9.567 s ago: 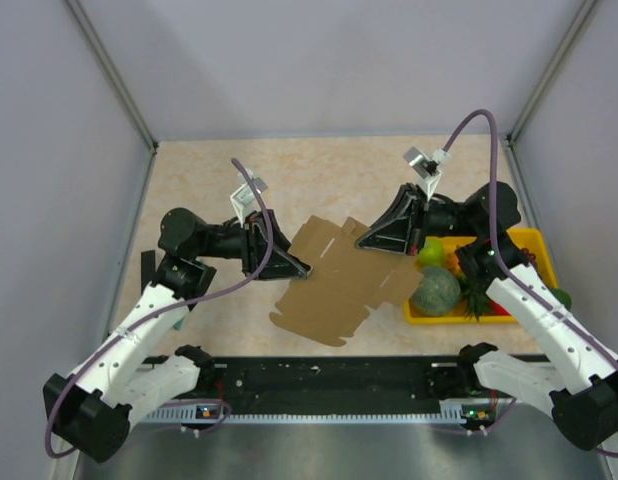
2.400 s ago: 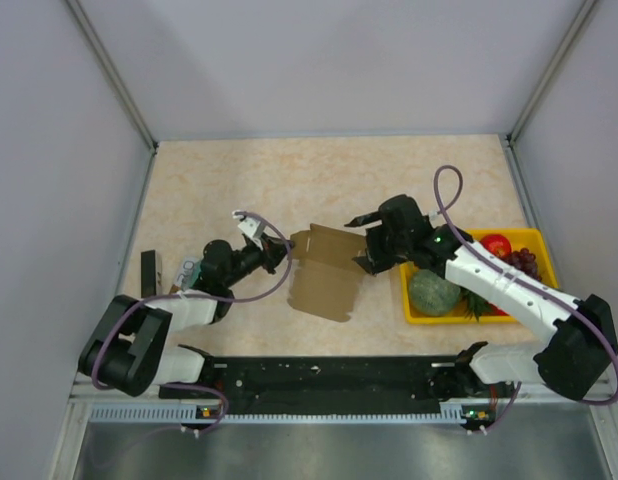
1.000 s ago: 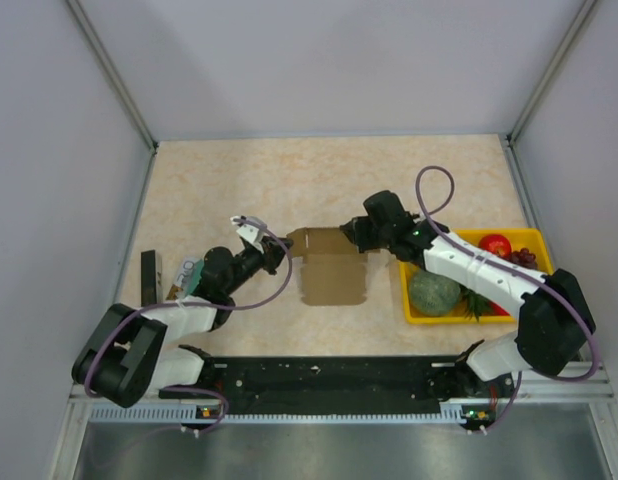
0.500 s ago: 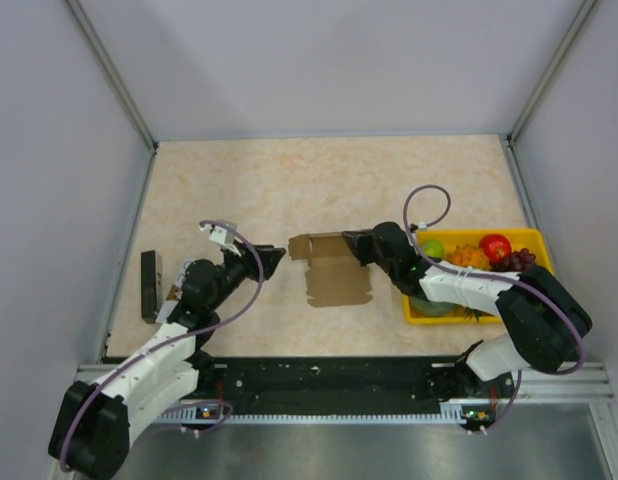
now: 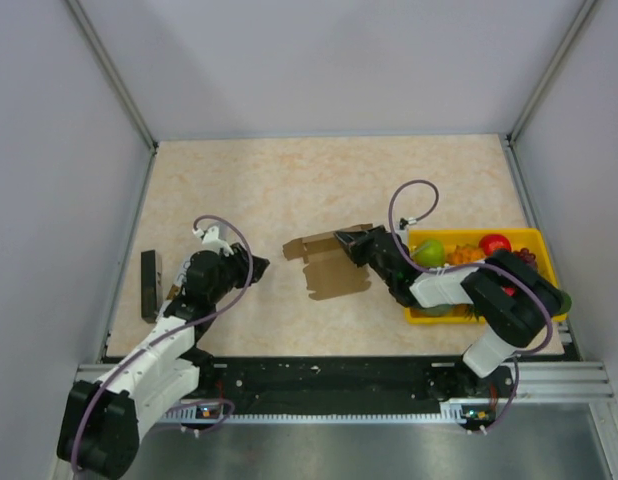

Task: Fold the paper box

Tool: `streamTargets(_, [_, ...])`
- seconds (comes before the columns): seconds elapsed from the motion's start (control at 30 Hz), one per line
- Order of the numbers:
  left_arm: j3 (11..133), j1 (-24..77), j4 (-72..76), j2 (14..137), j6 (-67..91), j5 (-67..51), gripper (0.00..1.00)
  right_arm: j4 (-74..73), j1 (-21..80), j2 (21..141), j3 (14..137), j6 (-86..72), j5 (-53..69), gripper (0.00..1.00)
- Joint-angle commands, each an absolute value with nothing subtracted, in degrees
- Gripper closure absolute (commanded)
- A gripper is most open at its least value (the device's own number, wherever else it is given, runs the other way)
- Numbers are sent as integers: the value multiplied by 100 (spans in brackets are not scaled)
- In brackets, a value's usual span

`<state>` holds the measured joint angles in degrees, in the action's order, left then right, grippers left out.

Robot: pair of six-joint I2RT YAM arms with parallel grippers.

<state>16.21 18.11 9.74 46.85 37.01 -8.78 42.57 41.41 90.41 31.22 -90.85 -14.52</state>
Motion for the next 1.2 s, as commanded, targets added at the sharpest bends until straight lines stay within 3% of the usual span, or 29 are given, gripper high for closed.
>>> streamTargets(0.0, [1933,1627,1422,5097,3718,-764,64,5677,4175,9597,3059,-8649,-1134,100])
streamTargets(0.23, [2460,1468,1951,6588,3332,-1080,69,6002,4113,9905,2822,-8648,-1108,100])
streamTargets(0.4, [2847,1529,2407,7460,2681,-1959,78,6345,4052,10107,2637,-8753,-976,100])
streamTargets(0.53, [3120,1529,2304,8049,2479,-2363,78,6442,4017,10099,2566,-8807,-967,100])
streamTargets(0.8, [3217,1582,2267,8367,2338,-2865,83,6504,3981,10186,2602,-9008,-958,100])
streamTargets(1.17, [3235,1872,2522,8578,2382,-3111,81,6345,3999,10266,2663,-9211,-958,100])
